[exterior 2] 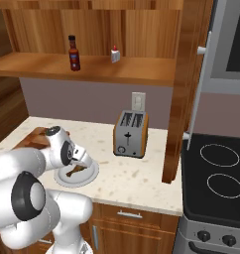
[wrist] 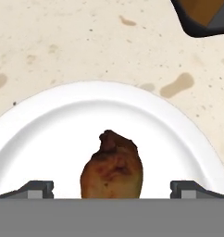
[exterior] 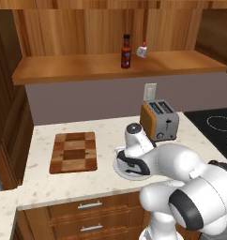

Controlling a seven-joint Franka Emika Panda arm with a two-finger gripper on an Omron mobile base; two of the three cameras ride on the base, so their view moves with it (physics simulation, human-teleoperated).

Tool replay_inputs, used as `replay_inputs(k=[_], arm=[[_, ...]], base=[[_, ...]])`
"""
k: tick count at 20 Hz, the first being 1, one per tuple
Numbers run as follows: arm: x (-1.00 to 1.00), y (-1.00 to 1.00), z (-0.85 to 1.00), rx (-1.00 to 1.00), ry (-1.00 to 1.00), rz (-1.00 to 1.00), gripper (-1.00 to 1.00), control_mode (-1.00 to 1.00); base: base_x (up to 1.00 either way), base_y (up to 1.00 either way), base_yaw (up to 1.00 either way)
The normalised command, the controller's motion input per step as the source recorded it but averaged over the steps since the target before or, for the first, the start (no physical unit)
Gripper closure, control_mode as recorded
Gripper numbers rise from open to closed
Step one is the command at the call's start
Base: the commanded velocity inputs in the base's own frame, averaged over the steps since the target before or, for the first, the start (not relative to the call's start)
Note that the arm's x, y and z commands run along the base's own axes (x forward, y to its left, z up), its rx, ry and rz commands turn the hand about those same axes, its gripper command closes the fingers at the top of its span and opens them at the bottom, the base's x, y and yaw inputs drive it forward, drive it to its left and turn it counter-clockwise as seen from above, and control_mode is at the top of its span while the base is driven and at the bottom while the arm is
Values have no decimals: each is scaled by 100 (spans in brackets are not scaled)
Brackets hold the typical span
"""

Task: Pick the chicken drumstick from the plate and place it on the cutting board. Then pick the condiment bottle from the cabinet and place it next to the cutting board.

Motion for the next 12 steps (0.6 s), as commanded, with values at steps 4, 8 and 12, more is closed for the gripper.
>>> replay_inputs(k=[4, 8, 12], arm=[[0, -3, -27, 0, -5, 0, -100, -100], [0, -3, -26, 0, -4, 0, -100, -100], [0, 0, -25, 0, -2, 0, -100, -100]], base=[[0, 0, 0], [0, 0, 0], [0, 0, 0]])
